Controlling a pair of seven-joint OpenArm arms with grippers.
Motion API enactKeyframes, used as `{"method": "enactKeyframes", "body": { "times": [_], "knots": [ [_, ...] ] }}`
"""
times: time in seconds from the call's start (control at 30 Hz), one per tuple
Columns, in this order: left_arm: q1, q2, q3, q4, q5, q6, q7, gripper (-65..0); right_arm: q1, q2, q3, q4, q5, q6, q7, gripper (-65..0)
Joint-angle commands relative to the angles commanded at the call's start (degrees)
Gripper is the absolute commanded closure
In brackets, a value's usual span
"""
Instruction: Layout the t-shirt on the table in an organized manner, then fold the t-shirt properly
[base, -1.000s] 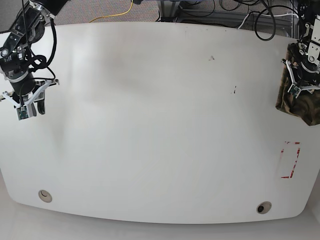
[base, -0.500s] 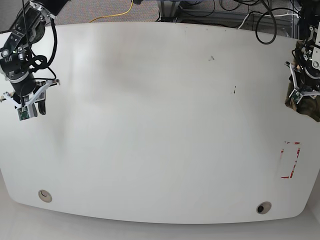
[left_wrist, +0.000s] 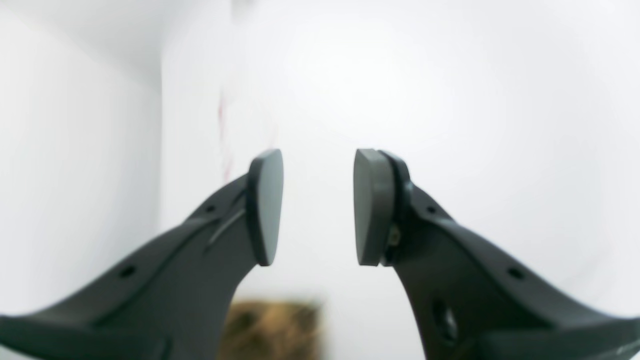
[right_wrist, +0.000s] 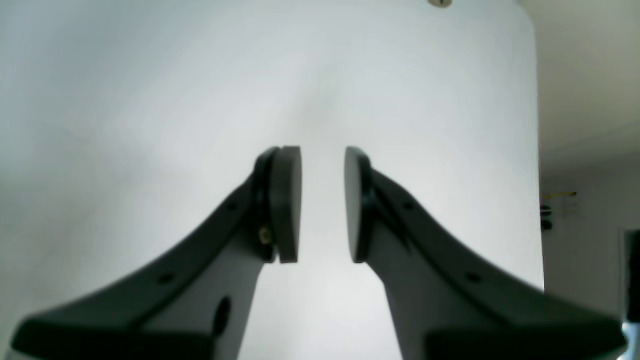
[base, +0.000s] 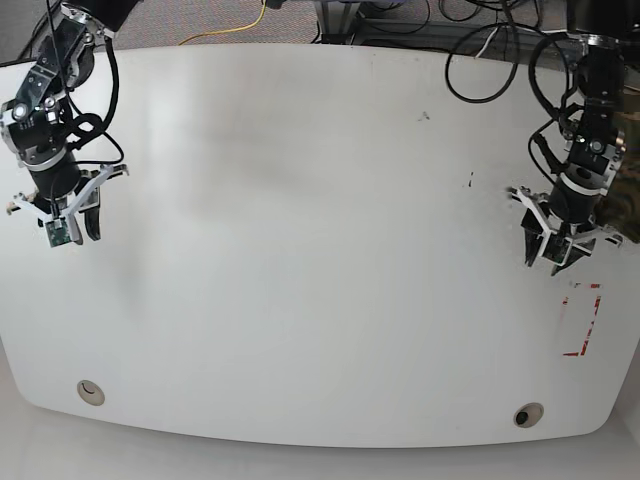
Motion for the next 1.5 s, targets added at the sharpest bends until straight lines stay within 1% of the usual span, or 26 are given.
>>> {"method": "enactKeyframes", "body": {
  "times": [0.07,0.13,0.17,0.23,0.3,0.4,0.43,0.47,0.5,0.57,0.63,0.7,0.9,1.03,1.17,1.3,1.4,1.5],
  "knots": [
    [0.5,3.5,0.1,0.0,0.1,0.1,-4.0,-21.9,0.0,-2.5,-0.5,-1.3,-5.2,0.00,7.4,-13.8],
    [1.5,5.9,0.1,-0.4,0.4,0.1,-8.8,-21.8,-0.1,-4.7,-0.5,-2.9,-9.4,0.00,13.6,-13.8],
    [2.1,6.3,0.1,-0.9,0.7,0.1,-10.5,-21.8,-0.2,-5.3,-0.5,-3.6,-10.7,0.00,15.5,-13.8],
    [3.7,8.1,1.2,-2.9,2.8,0.2,-16.5,-22.1,-1.0,-7.0,-0.5,-6.0,-13.9,0.00,22.4,-13.8],
    [4.9,9.5,2.5,-4.7,5.2,0.3,-21.6,-22.2,-2.3,-7.9,-0.5,-7.6,-15.0,0.00,27.5,-13.8],
    [8.4,10.8,2.6,-6.9,7.2,1.8,-27.7,-22.2,-5.6,-8.3,-0.5,-8.7,-15.0,0.00,32.3,-13.8],
    [9.1,10.9,2.6,-7.1,7.2,2.3,-28.6,-22.2,-6.3,-8.3,-0.5,-8.7,-15.0,0.00,32.7,-13.8],
    [11.3,11.0,2.6,-7.6,7.3,3.2,-31.1,-22.2,-8.4,-8.4,-0.7,-8.7,-15.0,0.00,33.9,-13.8],
    [12.3,11.0,2.6,-7.6,7.3,3.6,-32.2,-22.2,-9.6,-8.4,-0.8,-8.6,-14.9,0.00,34.5,-13.8],
    [16.5,10.8,2.6,-7.6,7.3,4.3,-35.0,-22.2,-12.7,-8.5,-0.8,-8.6,-13.4,0.00,36.3,-13.8],
    [20.5,10.9,2.6,-7.4,7.3,4.3,-37.0,-22.2,-16.2,-8.9,-0.7,-8.7,-10.7,0.00,37.3,-13.8],
    [24.3,10.9,2.6,-6.2,7.3,4.3,-37.8,-22.2,-19.7,-9.1,-0.6,-8.7,-8.1,0.00,38.2,-13.8],
    [37.2,10.9,2.6,-1.1,7.3,4.4,-37.8,-22.2,-31.2,-9.3,-0.8,-8.4,-1.5,0.00,39.6,-13.8],
    [46.7,11.0,2.7,1.5,7.3,4.4,-37.8,-22.1,-39.0,-11.7,-0.7,-8.3,2.5,0.00,39.6,-13.8],
    [55.0,11.1,2.5,2.3,7.3,4.4,-37.8,-22.1,-45.5,-13.4,-0.6,-8.1,4.4,0.00,39.6,-13.8],
    [63.2,11.1,2.8,1.4,7.4,4.4,-37.8,-22.1,-52.9,-13.8,-1.1,-8.3,6.1,0.00,39.6,-13.8],
    [66.9,11.1,3.3,-1.6,7.4,4.4,-37.5,-22.1,-57.1,-13.8,-2.1,-8.5,6.5,0.00,39.3,-13.8],
    [67.7,11.1,3.7,-6.5,7.4,4.4,-37.5,-22.1,-61.2,-13.7,-5.1,-10.2,6.2,0.00,39.2,-13.8]
  ]
}}
